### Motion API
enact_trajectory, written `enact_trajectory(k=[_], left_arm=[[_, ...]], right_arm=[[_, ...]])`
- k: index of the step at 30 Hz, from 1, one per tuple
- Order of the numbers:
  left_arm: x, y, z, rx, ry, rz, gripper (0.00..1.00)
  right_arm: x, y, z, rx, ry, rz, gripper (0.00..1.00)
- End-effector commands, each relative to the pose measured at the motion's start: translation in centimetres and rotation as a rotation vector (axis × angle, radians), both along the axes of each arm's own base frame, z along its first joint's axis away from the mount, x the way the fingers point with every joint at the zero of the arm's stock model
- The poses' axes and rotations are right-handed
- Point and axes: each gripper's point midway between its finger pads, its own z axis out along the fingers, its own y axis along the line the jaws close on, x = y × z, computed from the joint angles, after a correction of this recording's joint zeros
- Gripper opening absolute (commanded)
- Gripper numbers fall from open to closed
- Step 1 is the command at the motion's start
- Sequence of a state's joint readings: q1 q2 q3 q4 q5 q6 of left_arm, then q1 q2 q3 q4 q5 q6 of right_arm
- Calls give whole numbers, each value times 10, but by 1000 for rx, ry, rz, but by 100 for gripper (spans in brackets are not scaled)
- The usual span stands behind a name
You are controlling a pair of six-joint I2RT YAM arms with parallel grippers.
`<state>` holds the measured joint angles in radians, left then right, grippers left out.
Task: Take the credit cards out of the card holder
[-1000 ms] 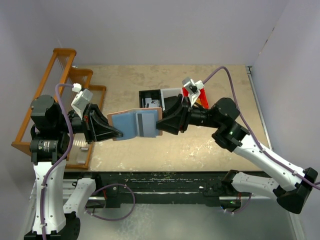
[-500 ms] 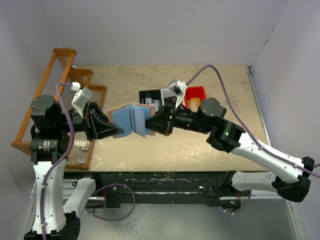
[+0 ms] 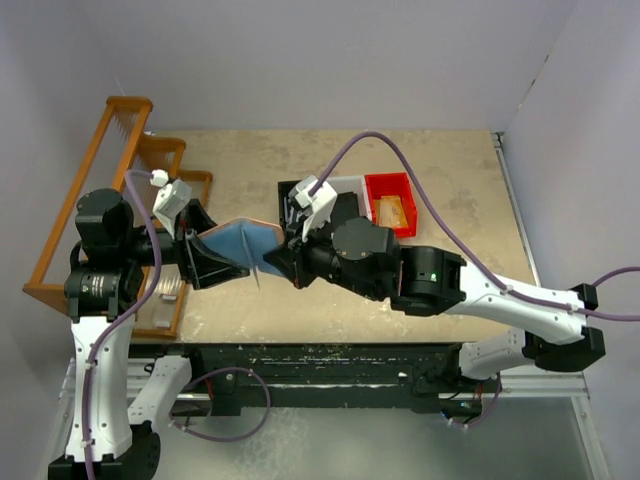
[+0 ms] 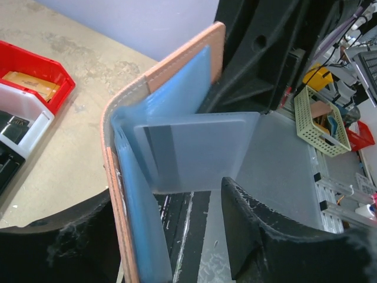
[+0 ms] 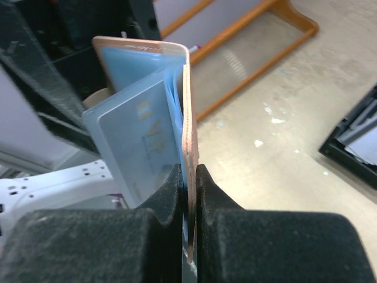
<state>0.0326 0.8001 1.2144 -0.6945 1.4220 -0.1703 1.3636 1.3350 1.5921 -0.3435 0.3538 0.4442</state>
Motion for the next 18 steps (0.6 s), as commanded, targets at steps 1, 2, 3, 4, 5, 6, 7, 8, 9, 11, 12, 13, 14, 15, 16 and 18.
enact_trajectory(k=[1,2,3,4,5,6,7,8,9,11,12,13,14,15,16,18], left_arm=[[-13,0,0,9,-93,-38,65],[-16,0,0,9,-106,-44,66],[-17,-1,0,8,-111,-46,67],[-18,-1,1,8,-117,-47,68],[-18,-1,1,9,-118,-46,68],[-18,-1,0,9,-116,-45,69],[-17,-1,0,8,-111,-46,69],[-17,-1,0,7,-110,-50,69],[-17,-1,0,6,-106,-53,69],[-17,-1,-1,6,-105,-54,69],[-17,-1,-1,6,-106,-55,69],[-18,-1,-1,6,-108,-56,69],[-18,-1,0,5,-109,-58,69],[-18,-1,0,5,-108,-59,70],[-18,-1,-1,4,-109,-60,70],[-18,-1,-1,3,-105,-64,70]], right_arm=[[18,-27,32,15,-71,-126,0],[19,-28,30,-1,-73,-137,0],[20,-29,30,-14,-75,-148,0],[20,-28,29,-25,-75,-151,0],[19,-27,29,-31,-77,-150,0],[19,-25,28,-36,-80,-151,0],[18,-25,27,-44,-82,-156,0],[19,-26,27,-52,-84,-168,0],[19,-26,26,-66,-88,-178,0],[21,-29,29,-76,-99,-211,0],[21,-30,30,-88,-105,-223,0],[21,-31,31,-101,-116,-240,0],[21,-33,33,-118,-130,-268,0],[20,-32,32,-146,-142,-289,0],[18,-31,30,-178,-153,-306,0],[16,-24,23,-233,-169,-319,0]])
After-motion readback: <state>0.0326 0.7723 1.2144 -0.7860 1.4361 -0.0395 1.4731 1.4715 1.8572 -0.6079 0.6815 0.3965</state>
